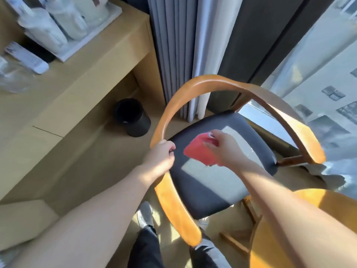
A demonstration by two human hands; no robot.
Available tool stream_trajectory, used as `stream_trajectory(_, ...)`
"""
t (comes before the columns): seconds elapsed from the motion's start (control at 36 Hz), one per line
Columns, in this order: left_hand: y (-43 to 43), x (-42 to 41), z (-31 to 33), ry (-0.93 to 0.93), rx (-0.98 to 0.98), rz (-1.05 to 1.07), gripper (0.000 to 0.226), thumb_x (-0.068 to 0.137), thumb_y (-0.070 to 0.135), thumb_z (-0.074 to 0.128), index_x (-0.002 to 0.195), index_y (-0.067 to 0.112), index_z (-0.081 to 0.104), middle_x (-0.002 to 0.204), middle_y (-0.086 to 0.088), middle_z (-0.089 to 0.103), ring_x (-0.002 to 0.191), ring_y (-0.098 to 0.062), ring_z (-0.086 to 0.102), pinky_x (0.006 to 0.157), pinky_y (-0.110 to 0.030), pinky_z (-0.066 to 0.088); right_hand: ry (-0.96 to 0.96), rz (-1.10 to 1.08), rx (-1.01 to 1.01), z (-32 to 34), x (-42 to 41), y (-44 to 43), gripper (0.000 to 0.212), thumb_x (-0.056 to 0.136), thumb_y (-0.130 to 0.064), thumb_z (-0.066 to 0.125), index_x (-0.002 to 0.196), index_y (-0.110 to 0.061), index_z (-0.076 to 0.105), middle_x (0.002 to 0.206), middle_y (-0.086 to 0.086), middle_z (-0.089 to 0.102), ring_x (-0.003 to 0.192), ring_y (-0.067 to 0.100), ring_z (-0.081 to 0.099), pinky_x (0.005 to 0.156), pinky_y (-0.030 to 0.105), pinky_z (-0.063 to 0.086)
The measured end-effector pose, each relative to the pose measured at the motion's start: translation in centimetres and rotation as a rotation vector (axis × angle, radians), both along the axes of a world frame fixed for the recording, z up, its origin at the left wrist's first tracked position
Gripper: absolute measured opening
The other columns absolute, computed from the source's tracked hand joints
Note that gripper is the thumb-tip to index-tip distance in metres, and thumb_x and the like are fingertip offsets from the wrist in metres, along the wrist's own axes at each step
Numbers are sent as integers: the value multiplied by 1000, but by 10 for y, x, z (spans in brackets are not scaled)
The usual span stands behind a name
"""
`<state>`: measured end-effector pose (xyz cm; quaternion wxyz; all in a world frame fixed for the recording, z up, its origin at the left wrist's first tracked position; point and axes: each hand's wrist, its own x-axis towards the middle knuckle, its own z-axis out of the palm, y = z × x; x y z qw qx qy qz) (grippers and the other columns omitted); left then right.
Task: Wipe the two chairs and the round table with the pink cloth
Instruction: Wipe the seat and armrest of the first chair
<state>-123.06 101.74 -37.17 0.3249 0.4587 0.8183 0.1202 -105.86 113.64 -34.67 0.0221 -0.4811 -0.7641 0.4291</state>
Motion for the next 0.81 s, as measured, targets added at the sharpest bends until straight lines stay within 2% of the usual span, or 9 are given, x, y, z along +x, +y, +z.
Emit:
stream_trajectory(0.08,0,0,-29,93,-23,32,24,96,18,45,117,22,56,119,8,52,103,-16,54,81,-31,48,-57,88,31,-26,-7,13,21,94,-23,56,84,-5,54,69,8,56,54,19,47,49,27,40)
stream_trajectory(0.17,-3,-4,-56,209,-10,29,26,93,19,46,118,22,53,124,8,47,118,-17,44,90,-34,43,-94,139,80,-51,-17,24,26,98,-27,51,84,-5,55,71,6,55,61,22,50,57,33,41)
stream_trajectory(0.28,-5,-13,-87,295,-11,39,44,96,21,45,139,16,38,151,1,28,142,-17,20,112,-33,23,-157,174,84,-83,-29,41,30,94,-22,51,67,-17,40,62,2,49,57,23,48,51,30,35)
stream_trajectory(0.33,-6,-17,-99,314,-31,68,53,100,24,38,149,13,22,158,-1,14,146,-16,7,116,-31,10,-203,170,42,-98,-38,51,25,88,-15,50,66,-19,38,62,1,50,58,23,52,52,29,42)
stream_trajectory(0.39,-10,-20,-112,319,-36,78,56,101,27,33,151,14,13,160,0,5,146,-14,0,116,-30,4,-244,180,78,-111,-48,62,25,88,-11,50,68,-19,38,68,-2,50,68,23,52,58,30,38)
stream_trajectory(0.5,-15,-15,-127,324,5,118,53,102,26,25,152,15,10,160,3,2,146,-12,-4,117,-29,-1,-215,226,178,-132,-71,74,11,91,-11,51,81,-13,48,81,4,53,76,26,49,64,30,30)
stream_trajectory(0.64,-11,-15,-133,328,41,165,55,98,28,17,151,15,16,159,2,8,146,-11,-1,113,-25,-5,-95,290,276,-159,-84,52,20,99,-27,53,100,-12,65,88,1,51,74,25,50,61,29,32)
stream_trajectory(0.72,-14,-17,-135,333,64,136,56,97,29,18,150,13,19,159,-2,11,141,-7,-6,114,-26,-7,-226,480,112,-184,-83,24,26,100,-25,50,123,-19,62,106,2,55,93,28,59,69,25,33)
stream_trajectory(0.81,-16,-19,-138,306,119,141,57,95,28,17,148,10,27,157,-5,20,142,-9,3,116,-24,-4,-356,545,-48,-209,-76,5,33,98,-30,53,129,-19,57,115,4,56,102,30,61,77,30,45)
